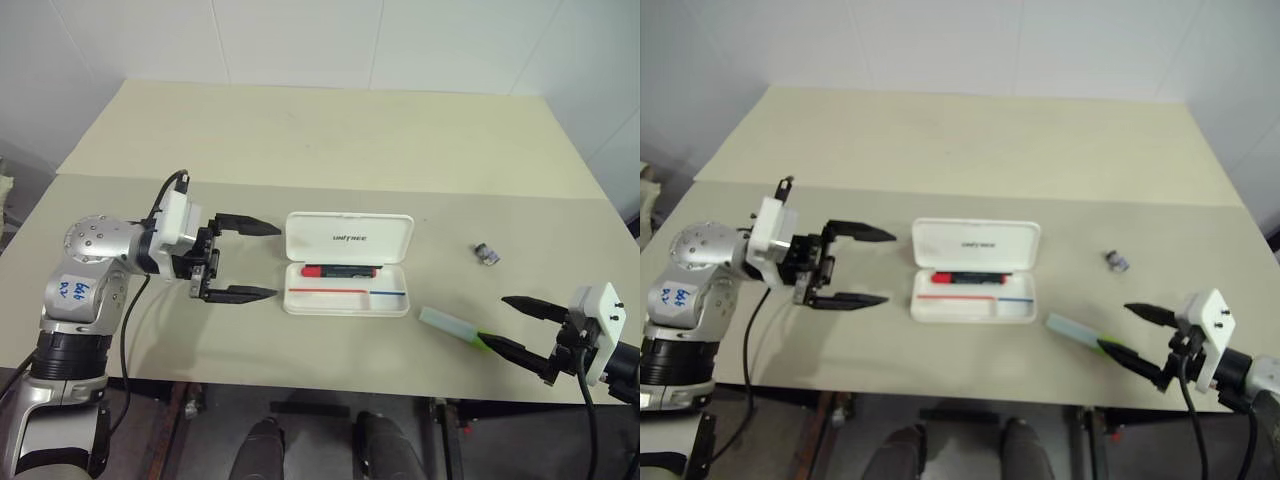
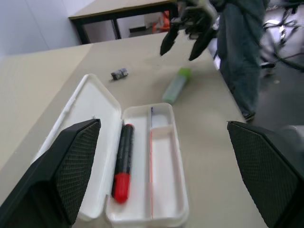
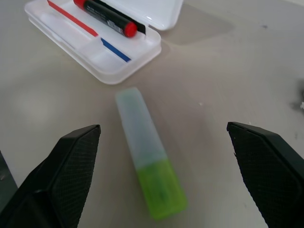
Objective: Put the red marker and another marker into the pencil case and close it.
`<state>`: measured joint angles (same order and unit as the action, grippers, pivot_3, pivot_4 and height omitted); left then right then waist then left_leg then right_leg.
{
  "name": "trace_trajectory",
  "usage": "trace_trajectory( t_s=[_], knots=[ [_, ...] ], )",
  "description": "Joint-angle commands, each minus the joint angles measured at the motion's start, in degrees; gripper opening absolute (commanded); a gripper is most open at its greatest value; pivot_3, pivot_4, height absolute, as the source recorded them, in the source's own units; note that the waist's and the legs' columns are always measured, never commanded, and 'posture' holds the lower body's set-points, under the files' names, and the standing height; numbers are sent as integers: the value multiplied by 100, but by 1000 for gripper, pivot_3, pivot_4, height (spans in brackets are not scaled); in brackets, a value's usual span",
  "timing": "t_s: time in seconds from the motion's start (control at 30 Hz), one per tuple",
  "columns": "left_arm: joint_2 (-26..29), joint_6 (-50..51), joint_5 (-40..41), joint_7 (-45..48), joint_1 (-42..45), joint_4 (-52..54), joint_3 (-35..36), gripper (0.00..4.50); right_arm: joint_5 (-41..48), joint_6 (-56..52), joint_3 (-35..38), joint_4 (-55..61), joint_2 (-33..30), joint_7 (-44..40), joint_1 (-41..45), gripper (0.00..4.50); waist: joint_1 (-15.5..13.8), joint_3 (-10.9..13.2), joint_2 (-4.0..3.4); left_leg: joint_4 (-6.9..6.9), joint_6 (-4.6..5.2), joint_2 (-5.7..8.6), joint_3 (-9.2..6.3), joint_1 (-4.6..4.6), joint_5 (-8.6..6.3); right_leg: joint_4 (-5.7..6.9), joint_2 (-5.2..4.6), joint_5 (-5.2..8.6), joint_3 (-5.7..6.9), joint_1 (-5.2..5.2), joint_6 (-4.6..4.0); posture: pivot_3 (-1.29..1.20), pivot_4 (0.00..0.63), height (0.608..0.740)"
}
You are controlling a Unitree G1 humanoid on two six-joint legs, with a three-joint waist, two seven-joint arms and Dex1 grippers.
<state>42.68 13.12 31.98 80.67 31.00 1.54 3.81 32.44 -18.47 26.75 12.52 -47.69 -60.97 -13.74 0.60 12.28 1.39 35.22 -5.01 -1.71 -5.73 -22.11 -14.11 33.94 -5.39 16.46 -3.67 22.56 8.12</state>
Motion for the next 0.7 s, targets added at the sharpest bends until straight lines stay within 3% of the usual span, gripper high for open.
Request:
trace_trajectory(
  t_s=[0.03, 0.23, 0.63, 0.7],
  knots=[
    [173, 46, 158, 240, 21, 127, 92, 4477, -188, 289, -105, -392, -87, -253, 105, 4500, -11, 1, 1, 0, 0, 0, -1, 0, 0, 0, 0, 0, 0, 0, 0, 0, 150, 740],
    [213, 18, 120, 542, 211, -86, 50, 4477, -569, 654, -636, -1262, -47, -463, 701, 4500, 26, 2, 2, 0, -2, 0, 0, -2, 1, -1, 0, 0, 0, 1, 0, 0, 150, 740],
    [354, -3, 7, 851, 305, -419, -62, 4477, -882, 1121, -1102, -2059, 32, -747, 1013, 4500, 113, 2, 1, -1, -2, 0, -1, 3, 1, 10, 2, -15, 0, 2, 30, 0, 150, 740],
    [363, -59, -7, 820, 359, -512, -69, 4500, -846, 1155, -1121, -2073, 70, -772, 1049, 4094, 109, 2, 2, -1, -2, 0, 0, 4, 1, 12, 1, -14, 0, 2, 27, 0, 150, 740]
  ],
)
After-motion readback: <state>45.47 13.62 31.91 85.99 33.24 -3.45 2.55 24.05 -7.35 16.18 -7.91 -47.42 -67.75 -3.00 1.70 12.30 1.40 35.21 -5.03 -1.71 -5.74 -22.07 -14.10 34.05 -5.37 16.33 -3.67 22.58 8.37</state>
